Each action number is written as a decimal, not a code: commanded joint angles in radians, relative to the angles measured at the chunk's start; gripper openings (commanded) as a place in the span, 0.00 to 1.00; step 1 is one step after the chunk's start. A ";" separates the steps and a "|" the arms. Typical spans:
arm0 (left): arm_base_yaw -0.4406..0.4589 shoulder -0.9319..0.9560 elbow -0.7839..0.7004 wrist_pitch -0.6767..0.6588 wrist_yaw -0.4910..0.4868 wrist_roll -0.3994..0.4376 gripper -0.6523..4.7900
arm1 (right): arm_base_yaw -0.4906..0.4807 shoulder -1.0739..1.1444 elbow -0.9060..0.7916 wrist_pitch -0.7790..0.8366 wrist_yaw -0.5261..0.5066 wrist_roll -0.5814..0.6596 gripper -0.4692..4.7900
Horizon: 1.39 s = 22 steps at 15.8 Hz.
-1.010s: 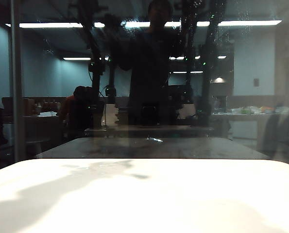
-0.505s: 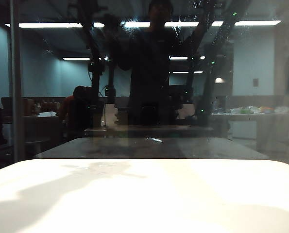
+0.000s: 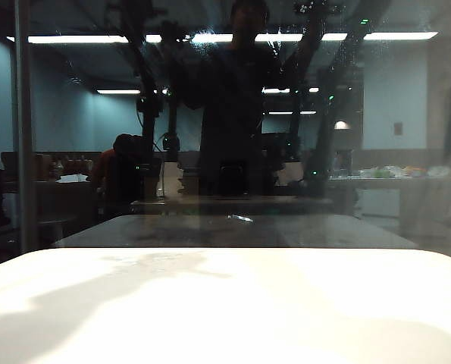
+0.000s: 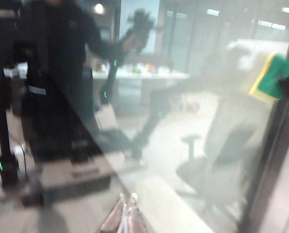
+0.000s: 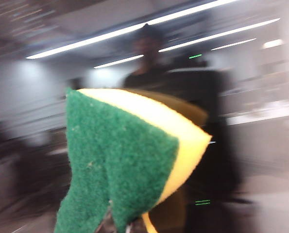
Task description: Reach upward to find where there is water on the glass, pick up the sponge from the table, dry the water, and finally place the sponge back on the table.
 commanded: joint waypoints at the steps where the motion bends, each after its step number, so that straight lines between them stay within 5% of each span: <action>1: 0.000 -0.005 0.005 0.060 0.004 0.000 0.11 | 0.125 -0.001 0.002 -0.069 -0.012 -0.064 0.07; 7: 0.000 -0.005 0.005 0.060 0.004 0.000 0.11 | 0.345 0.099 0.002 -0.072 0.014 -0.117 0.07; 11: 0.000 -0.005 0.005 0.060 0.004 0.000 0.11 | 0.393 0.139 0.004 -0.077 0.045 -0.121 0.07; 16: 0.000 -0.005 0.005 0.064 0.004 0.000 0.11 | 0.301 0.112 0.105 -0.181 0.059 -0.187 0.07; 22: 0.000 -0.005 0.005 0.065 0.003 0.001 0.11 | 0.041 0.046 0.148 -0.376 0.058 -0.274 0.07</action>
